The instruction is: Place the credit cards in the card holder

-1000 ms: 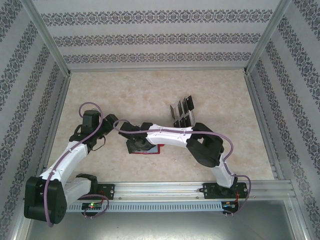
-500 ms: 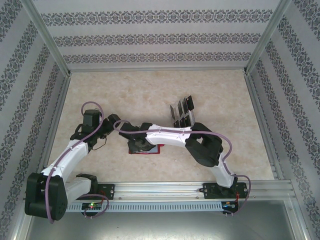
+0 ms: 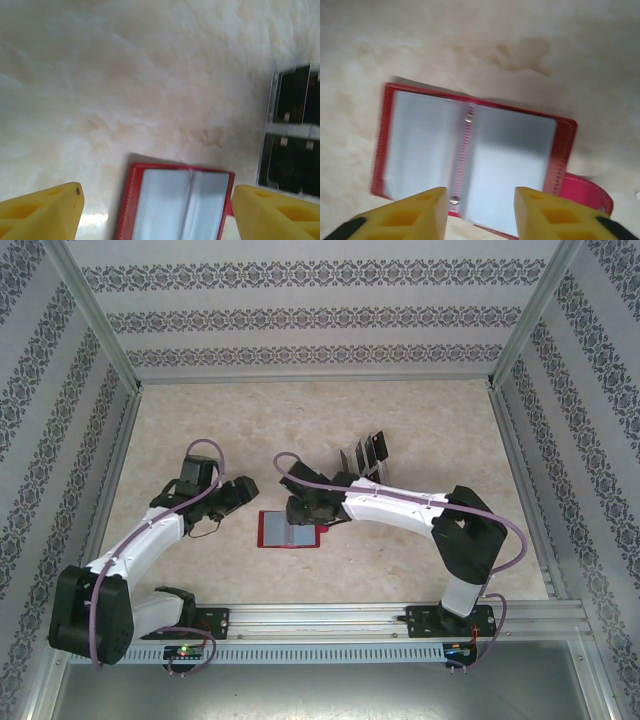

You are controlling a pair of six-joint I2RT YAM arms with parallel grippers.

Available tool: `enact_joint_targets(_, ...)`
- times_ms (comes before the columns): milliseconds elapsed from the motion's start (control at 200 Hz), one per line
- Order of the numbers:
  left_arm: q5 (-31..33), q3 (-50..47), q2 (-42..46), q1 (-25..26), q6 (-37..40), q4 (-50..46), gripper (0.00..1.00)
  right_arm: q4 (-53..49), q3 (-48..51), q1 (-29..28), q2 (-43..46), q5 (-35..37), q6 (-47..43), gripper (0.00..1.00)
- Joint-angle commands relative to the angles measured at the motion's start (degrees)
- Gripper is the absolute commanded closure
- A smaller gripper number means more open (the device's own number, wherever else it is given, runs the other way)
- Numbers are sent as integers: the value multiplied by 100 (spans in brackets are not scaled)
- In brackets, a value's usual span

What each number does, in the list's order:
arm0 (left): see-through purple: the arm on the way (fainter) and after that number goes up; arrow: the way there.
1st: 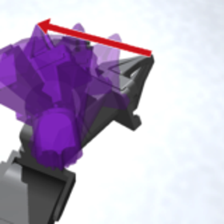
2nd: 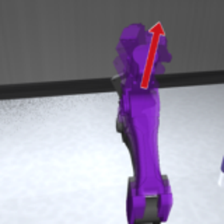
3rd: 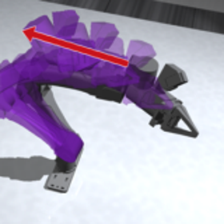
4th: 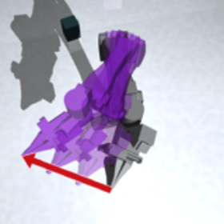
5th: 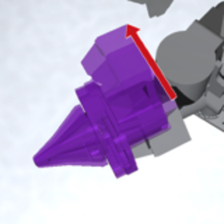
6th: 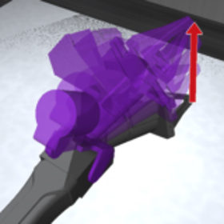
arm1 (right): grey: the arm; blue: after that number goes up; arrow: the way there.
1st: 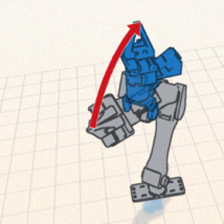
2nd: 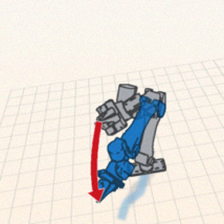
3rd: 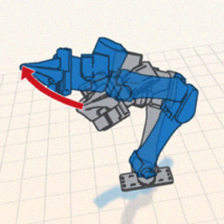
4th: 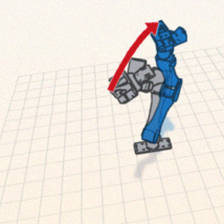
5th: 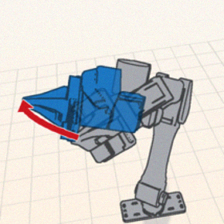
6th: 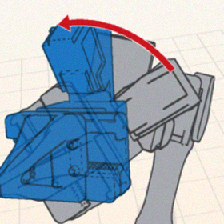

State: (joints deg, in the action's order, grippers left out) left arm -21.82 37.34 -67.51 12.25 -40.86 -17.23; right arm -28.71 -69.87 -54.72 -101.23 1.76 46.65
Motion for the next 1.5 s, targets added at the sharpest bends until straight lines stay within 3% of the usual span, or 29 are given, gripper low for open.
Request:
enact_joint_targets(0, 298, 222, -184, 547, 554, -673, 21, 364, 482, 82, 101, -263, 20, 70)
enact_joint_targets(80, 592, 315, -451, 1050, 643, -750, 21, 548, 749, 144, 137, -339, -7, 76)
enact_joint_targets(200, 1037, 438, -815, 1627, 727, -795, 19, 838, 1091, 256, 164, -379, -31, 79)
enact_joint_targets(415, 1621, 534, -1477, 2046, 809, -772, 17, 1251, 1565, 488, 140, -603, -139, 80)
enact_joint_targets(640, 2406, 474, -1611, 2088, 623, -1168, 17, 1560, 1849, 686, 60, -743, -199, 80)
enact_joint_targets(839, 2621, 349, -1692, 2080, 559, -1213, 17, 1649, 1787, 767, -136, -826, -235, 80)
enact_joint_targets(1044, 2565, 212, -1775, 2074, 516, -1020, 17, 1547, 1511, 880, -187, -1022, -391, 77)
enact_joint_targets(1229, 2430, 307, -1580, 2074, 613, -1009, 17, 1157, 1089, 1025, 631, -1265, -645, 70)
enact_joint_targets(1494, 2163, 615, -1277, 2080, 593, -1069, 14, -170, 240, 1590, 1216, -589, -1292, 58)
